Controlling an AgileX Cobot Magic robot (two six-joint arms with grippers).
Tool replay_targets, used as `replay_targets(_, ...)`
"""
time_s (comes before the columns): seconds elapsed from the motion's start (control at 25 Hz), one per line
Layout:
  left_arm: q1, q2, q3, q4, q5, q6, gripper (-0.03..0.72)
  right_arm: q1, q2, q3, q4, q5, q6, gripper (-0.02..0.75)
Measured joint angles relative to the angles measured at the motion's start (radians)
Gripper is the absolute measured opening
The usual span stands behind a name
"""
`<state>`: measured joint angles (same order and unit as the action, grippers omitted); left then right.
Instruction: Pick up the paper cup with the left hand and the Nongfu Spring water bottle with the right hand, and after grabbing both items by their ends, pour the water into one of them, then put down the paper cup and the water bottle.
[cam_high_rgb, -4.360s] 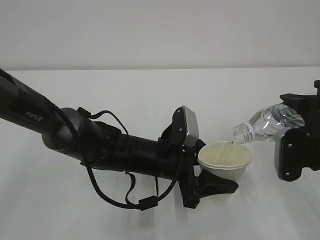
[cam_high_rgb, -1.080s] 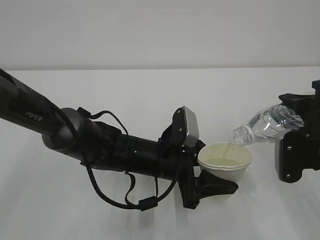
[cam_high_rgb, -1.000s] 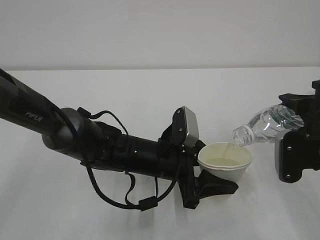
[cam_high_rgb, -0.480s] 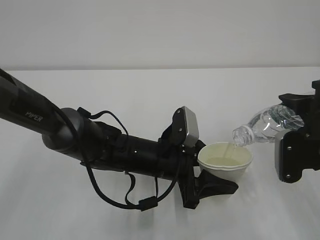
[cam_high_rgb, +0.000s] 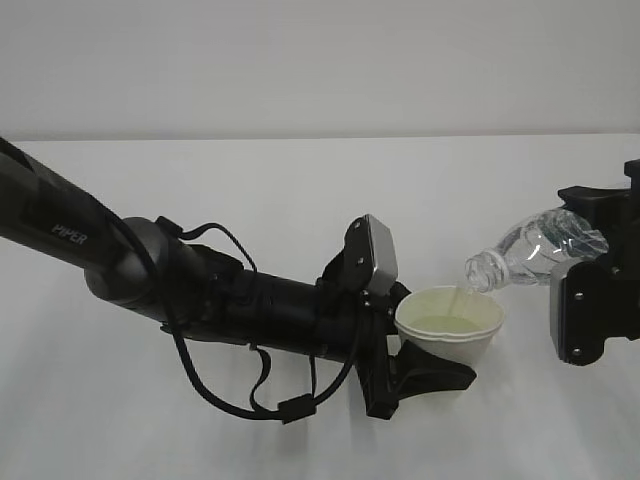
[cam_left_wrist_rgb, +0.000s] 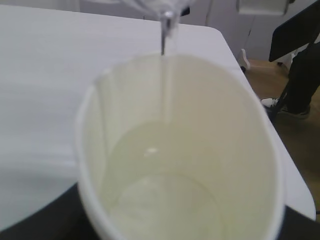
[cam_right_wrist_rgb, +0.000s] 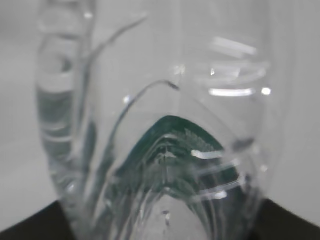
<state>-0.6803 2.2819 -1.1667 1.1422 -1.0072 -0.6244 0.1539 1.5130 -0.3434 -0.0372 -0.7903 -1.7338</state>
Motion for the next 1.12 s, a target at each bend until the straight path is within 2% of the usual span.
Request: replay_targets(1.12,0.0,0.0,0.0,-0.003,0.0,-0.001,0.435,0.0,0.0,0.0,-0.015,0.03,-0.003,0.386)
